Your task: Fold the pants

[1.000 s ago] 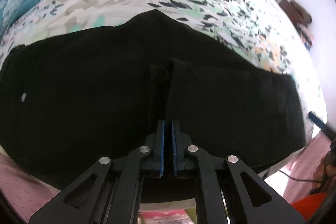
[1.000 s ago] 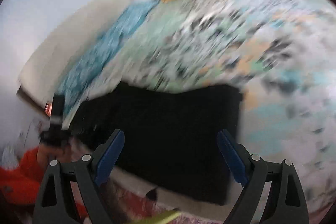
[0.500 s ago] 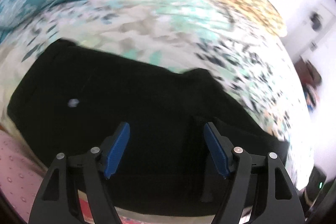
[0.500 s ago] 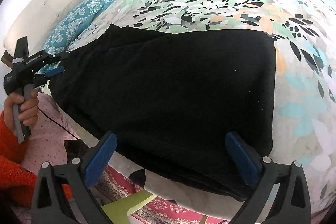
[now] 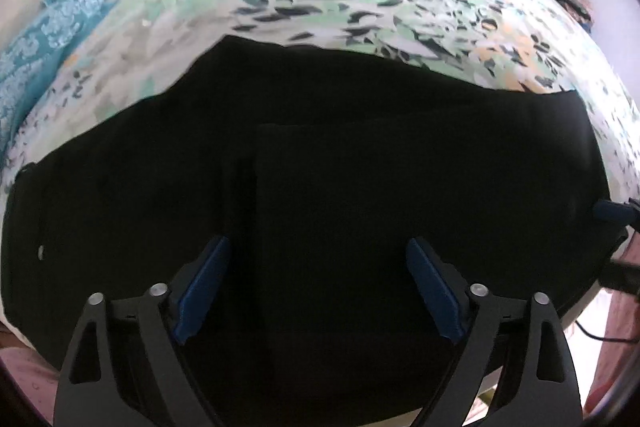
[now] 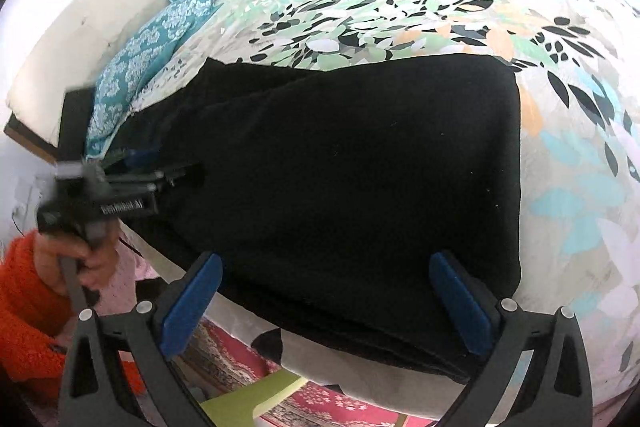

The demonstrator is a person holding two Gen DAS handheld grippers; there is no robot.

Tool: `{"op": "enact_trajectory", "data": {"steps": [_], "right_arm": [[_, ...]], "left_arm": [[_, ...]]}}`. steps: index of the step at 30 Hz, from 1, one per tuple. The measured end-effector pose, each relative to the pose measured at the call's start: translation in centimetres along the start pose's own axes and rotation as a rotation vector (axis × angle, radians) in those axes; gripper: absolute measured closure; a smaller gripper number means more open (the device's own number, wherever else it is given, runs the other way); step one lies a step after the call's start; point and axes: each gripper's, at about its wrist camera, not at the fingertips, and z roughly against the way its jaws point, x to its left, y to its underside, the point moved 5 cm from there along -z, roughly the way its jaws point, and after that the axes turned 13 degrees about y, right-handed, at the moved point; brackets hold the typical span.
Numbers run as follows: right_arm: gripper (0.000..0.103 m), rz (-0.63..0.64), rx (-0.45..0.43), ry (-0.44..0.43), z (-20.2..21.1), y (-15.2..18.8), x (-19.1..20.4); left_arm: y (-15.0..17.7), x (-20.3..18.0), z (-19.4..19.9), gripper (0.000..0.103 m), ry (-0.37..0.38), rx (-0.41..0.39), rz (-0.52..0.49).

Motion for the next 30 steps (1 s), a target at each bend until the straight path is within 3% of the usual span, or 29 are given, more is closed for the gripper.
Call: {"op": "enact_trajectory", "data": {"steps": [5, 12, 15, 18, 20, 22, 30], "right_arm": [[0.000, 0.010, -0.004, 0.010, -0.1, 0.0, 0.2], [0.000, 0.031, -0.009, 0.045, 0.3, -0.3, 0.7], [0.000, 0.074, -0.137, 0.043, 3.4, -1.3, 1.7], [0.000, 0.106, -0.280, 0.127, 6.3, -2.5, 2.1], [0.000, 0.086, -0.321, 0.212, 6.8, -3.0, 1.4], [0.000, 0.086, -0.270, 0.267, 5.6, -3.0, 0.8], [0.000, 0.123, -0.156, 0.283, 2.3, -1.7, 0.7]], "left_arm": [[0.4, 0.4, -0.2, 0.005, 0.028, 0.022, 0.049], [0.2, -0.2, -0.7, 0.003, 0.019, 0.027, 0.036], [0.2, -0.2, -0.8, 0.002, 0.023, 0.025, 0.036], [0.3, -0.2, -0.8, 0.001, 0.018, 0.024, 0.034], [0.3, -0.2, -0.9, 0.000, 0.015, 0.024, 0.033], [0.3, -0.2, -0.9, 0.000, 0.014, 0.024, 0.032], [0.3, -0.3, -1.0, 0.000, 0.015, 0.023, 0.030]]}}
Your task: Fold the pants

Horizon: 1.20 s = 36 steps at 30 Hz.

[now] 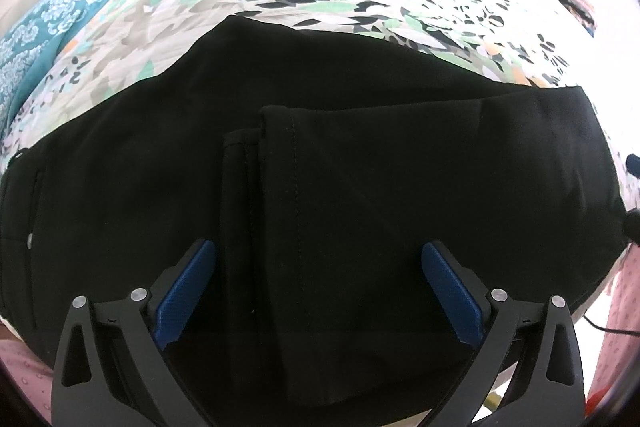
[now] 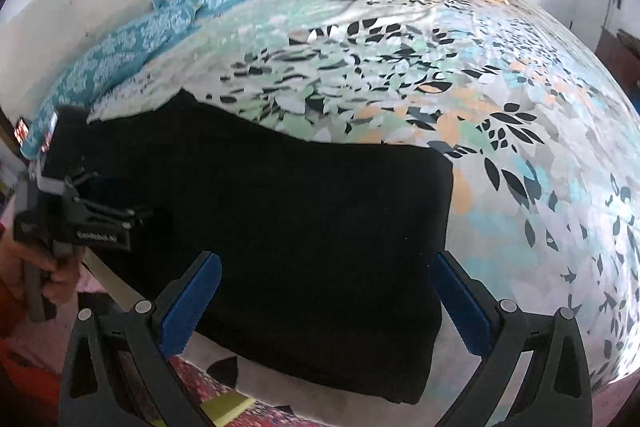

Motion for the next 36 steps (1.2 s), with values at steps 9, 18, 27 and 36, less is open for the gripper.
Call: {"op": "enact_trajectory", "data": {"steps": [9, 18, 27, 36], "right_arm": [[0.000, 0.032, 0.132, 0.003, -3.3, 2.1, 0.5], [0.000, 0.035, 0.128, 0.011, -3.3, 2.1, 0.6], [0.000, 0.024, 0.104, 0.012, -2.7, 1.8, 0.5], [0.000, 0.005, -0.054, 0.009, 1.3, -0.7, 0.1]], "left_arm": [[0.0, -0.1, -0.1, 0.000, -0.001, 0.001, -0.004], [0.0, -0.1, -0.1, 0.000, -0.001, 0.001, -0.004], [-0.2, -0.1, 0.4, 0.001, 0.040, -0.012, 0.008], [-1.9, 6.6, 9.3, 0.002, 0.158, -0.258, 0.256]]}}
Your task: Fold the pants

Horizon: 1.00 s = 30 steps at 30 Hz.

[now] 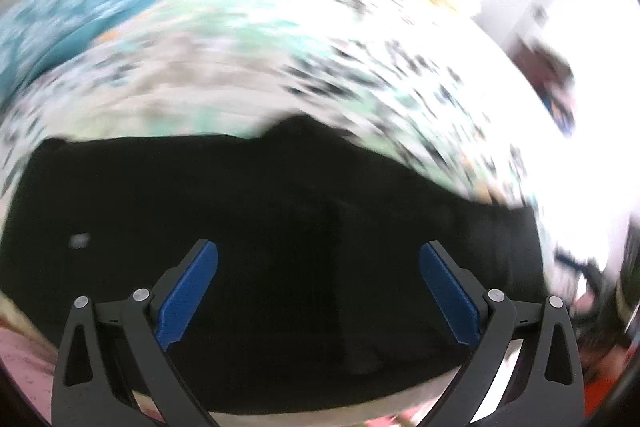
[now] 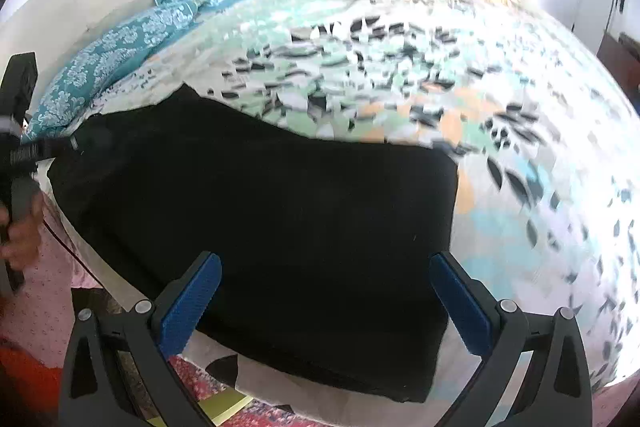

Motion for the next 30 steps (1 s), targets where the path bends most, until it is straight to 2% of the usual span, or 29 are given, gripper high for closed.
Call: {"op": "enact_trajectory", "data": {"steps": [2, 3, 5, 8, 10, 13, 15, 18, 25, 26, 27, 28, 29, 30], "right_arm": [[0.000, 0.001, -0.008, -0.002, 0.2, -0.3, 0.1], [0.000, -0.007, -0.006, -0.007, 0.2, -0.4, 0.0], [0.000, -0.020, 0.001, -0.023, 0.2, -0.4, 0.2], [0.000, -0.011, 0.004, -0.029, 0.0, -0.2, 0.5], [0.000, -0.001, 0.008, -0.033, -0.1, -0.1, 0.8], [0.000, -0.005, 0.010, -0.040, -0.2, -0.1, 0.9], [0.000, -0.012, 0.011, -0.039, -0.2, -0.1, 0.7], [0.000, -0.016, 0.019, -0.029, -0.2, 0.1, 0.4], [0.000, -0.048, 0.057, -0.018, -1.0, 0.4, -0.4], [0.000, -0.050, 0.058, -0.019, -1.0, 0.4, -0.4], [0.000, -0.050, 0.059, -0.019, -1.0, 0.4, -0.4], [0.000, -0.048, 0.060, -0.018, -1.1, 0.4, -0.3], [0.000, -0.047, 0.060, -0.019, -1.1, 0.4, -0.3], [0.000, -0.045, 0.062, -0.021, -1.1, 0.5, -0.3]], "left_arm": [[-0.9, 4.1, 1.1, 0.002, -0.037, -0.026, 0.128], [-1.3, 7.4, 1.9, 0.002, -0.084, -0.039, 0.235], [-1.9, 11.8, 3.2, 0.002, -0.140, -0.051, 0.348], [-3.1, 16.8, 5.3, 0.002, -0.263, -0.062, 0.360], [-3.6, 19.3, 5.6, 0.002, -0.300, -0.035, 0.371], [-2.6, 22.2, 4.0, 0.002, -0.284, 0.069, 0.396], [-1.6, 23.1, 2.4, 0.000, -0.270, 0.105, 0.408], [-1.9, 23.2, 1.8, 0.000, -0.260, 0.105, 0.411], [-2.0, 23.5, 0.9, 0.002, -0.181, 0.208, 0.377], [-2.0, 23.4, 1.0, 0.004, -0.176, 0.209, 0.375], [-2.1, 23.2, 1.2, 0.017, -0.163, 0.198, 0.374], [-2.2, 22.8, 1.5, 0.037, -0.131, 0.181, 0.377], [-2.3, 22.3, 1.7, 0.042, -0.100, 0.168, 0.393], [-2.3, 22.2, 2.1, 0.053, -0.106, 0.156, 0.399]]}}
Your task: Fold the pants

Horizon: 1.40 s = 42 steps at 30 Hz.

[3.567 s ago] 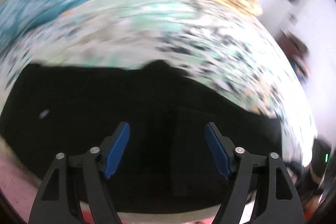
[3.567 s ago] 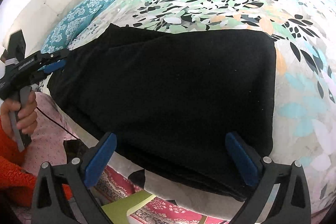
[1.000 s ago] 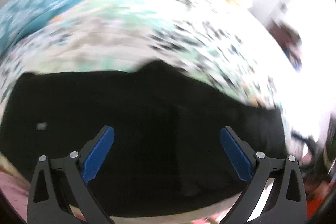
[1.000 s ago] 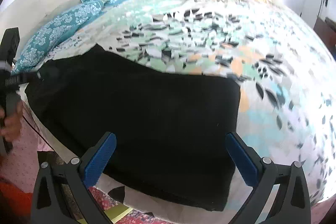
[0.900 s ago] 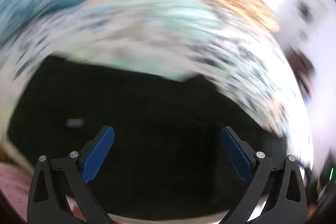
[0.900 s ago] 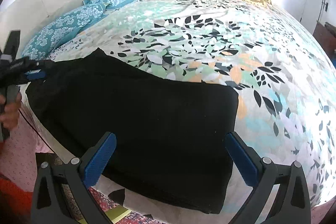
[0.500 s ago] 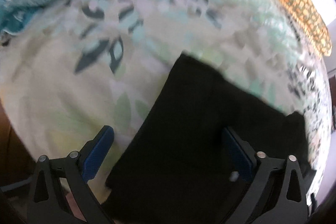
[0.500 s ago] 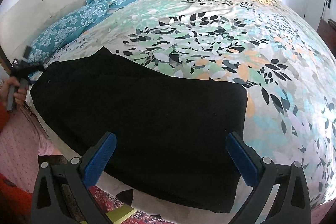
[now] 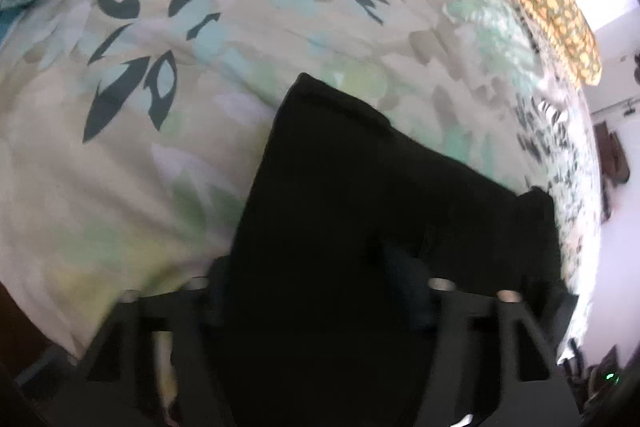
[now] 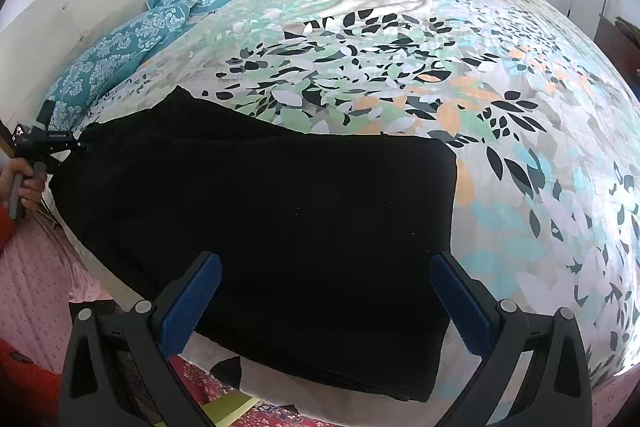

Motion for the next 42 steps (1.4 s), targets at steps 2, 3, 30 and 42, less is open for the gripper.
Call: {"op": "enact_trajectory", "data": {"steps": [2, 3, 30, 42], "right_arm": [[0.000, 0.004, 0.004, -0.004, -0.2, 0.0, 0.1], [0.000, 0.007, 0.005, -0.005, -0.2, 0.0, 0.1], [0.000, -0.263, -0.037, -0.017, 1.9, -0.4, -6.7], [0.000, -0.282, -0.328, -0.049, 7.6, -2.7, -8.1]], "left_arm": [[0.1, -0.1, 0.7, 0.067, 0.012, -0.020, 0.024], [0.2, -0.1, 1.1, 0.074, 0.021, -0.029, 0.041], [17.0, -32.1, -10.6, 0.069, -0.109, 0.089, -0.537], [14.0, -33.8, 4.7, 0.008, 0.290, -0.135, -0.538]]}}
